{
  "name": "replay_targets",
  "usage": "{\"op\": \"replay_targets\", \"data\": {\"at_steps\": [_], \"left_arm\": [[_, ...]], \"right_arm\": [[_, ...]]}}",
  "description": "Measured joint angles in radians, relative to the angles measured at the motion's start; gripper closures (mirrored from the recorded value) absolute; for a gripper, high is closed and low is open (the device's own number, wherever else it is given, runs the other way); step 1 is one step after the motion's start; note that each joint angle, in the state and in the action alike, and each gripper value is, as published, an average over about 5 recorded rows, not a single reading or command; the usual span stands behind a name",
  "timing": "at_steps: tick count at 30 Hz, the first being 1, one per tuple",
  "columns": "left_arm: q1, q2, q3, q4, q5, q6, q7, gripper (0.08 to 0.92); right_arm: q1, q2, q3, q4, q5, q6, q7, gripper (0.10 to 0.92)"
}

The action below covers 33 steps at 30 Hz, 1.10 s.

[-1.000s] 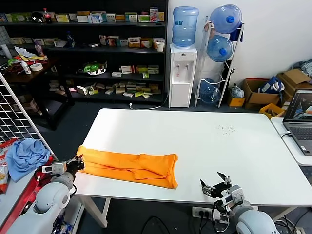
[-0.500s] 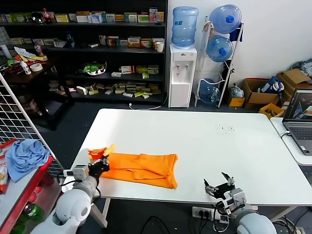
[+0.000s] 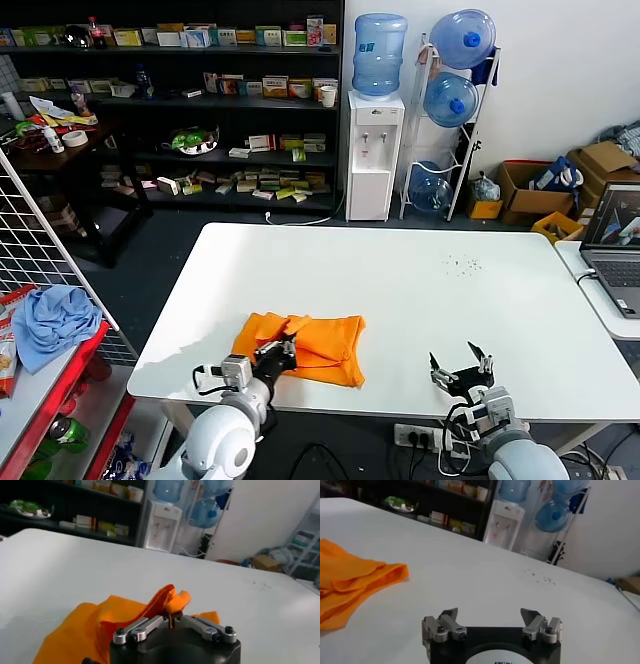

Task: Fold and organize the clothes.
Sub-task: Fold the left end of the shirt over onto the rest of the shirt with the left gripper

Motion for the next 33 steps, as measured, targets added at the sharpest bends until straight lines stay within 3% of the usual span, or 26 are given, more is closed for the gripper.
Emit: {"op": "replay_targets", "data": {"at_steps": [10, 23, 33], "left_arm": [[-0.068, -0.085, 0.107, 0.057, 0.032, -0.013, 0.018, 0.865], [-0.092, -0.098, 0.211, 0.16, 0.099, -0.11, 0.126, 0.502], [-0.067, -0.048, 0.192, 0.115, 0.106, -0.233, 0.207, 0.223]], "right_arm": [[0.014, 0.011, -0.002, -0.017, -0.002, 0.01, 0.005, 0.203], [0.041, 0.018, -0.021, -0.025, 0.008, -0.004, 0.009, 0.203], [0.053, 0.02, -0.036, -0.02, 0.01, -0.014, 0.012, 0.203]]}}
